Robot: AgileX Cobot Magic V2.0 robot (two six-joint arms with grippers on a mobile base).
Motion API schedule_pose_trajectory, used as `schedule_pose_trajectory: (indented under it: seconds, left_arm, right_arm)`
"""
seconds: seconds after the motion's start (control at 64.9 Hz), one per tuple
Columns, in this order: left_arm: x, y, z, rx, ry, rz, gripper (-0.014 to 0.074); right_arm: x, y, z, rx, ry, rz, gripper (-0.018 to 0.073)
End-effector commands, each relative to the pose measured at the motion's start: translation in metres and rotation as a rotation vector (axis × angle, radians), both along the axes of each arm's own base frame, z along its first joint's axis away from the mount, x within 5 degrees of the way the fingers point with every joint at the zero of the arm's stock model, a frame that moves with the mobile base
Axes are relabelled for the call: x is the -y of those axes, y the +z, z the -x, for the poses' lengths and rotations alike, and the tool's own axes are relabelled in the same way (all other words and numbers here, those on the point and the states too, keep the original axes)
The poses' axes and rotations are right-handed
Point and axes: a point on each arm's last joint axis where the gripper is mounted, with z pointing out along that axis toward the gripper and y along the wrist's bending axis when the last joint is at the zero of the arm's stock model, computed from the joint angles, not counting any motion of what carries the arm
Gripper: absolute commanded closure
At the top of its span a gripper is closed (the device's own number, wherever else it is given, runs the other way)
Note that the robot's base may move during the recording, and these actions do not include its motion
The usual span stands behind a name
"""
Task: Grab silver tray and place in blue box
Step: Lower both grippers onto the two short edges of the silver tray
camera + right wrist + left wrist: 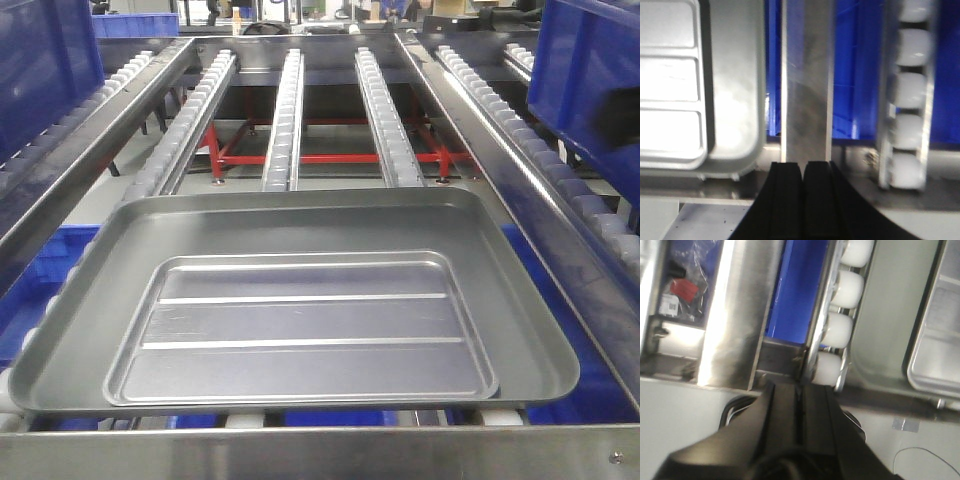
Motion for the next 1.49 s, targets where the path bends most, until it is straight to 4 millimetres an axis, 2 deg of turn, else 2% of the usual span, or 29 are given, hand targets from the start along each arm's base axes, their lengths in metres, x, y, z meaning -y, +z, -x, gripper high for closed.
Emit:
schedule_pose_trajectory:
  seconds: [0.0,0.169,0.323,0.462,0.739,1.356,1.479]
  left_arm:
    - [0.016,0.014,-0.017,0.069,0.027,0.024,0.0692]
    - [0.061,0.024,-0.048,0.075,-0.058,-0.075,0.0692]
    - [0.098,0.014,-0.07,0.034,-0.126,-0.102,0.0692]
    - [0.118,0.007,-0.085,-0.015,-0.114,-0.06,0.0692]
    - [0.121,0.007,-0.092,0.033,-0.11,-0.016,0.0692]
    - [0.119,-0.009,-0.085,-0.02,-0.116,-0.047,0.0692]
    - [0.121,-0.009,-0.084,-0.022,-0.121,-0.045,0.068]
  right_arm:
    - [-0.011,0.01,-0.018,0.076,0.013,-0.024,0.0501]
    - [-0.023,-0.006,-0.042,0.025,0.003,-0.013,0.0501]
    - [-0.043,-0.011,-0.049,0.009,0.022,-0.035,0.0501]
    - [-0.065,-0.014,-0.059,0.025,0.043,-0.063,0.0501]
    - [-0.073,-0.029,-0.074,-0.032,0.029,-0.039,0.0501]
    - [-0.074,-0.029,-0.074,-0.028,0.025,-0.052,0.0501]
    - [-0.074,-0.029,-0.075,-0.025,0.026,-0.054,0.0452]
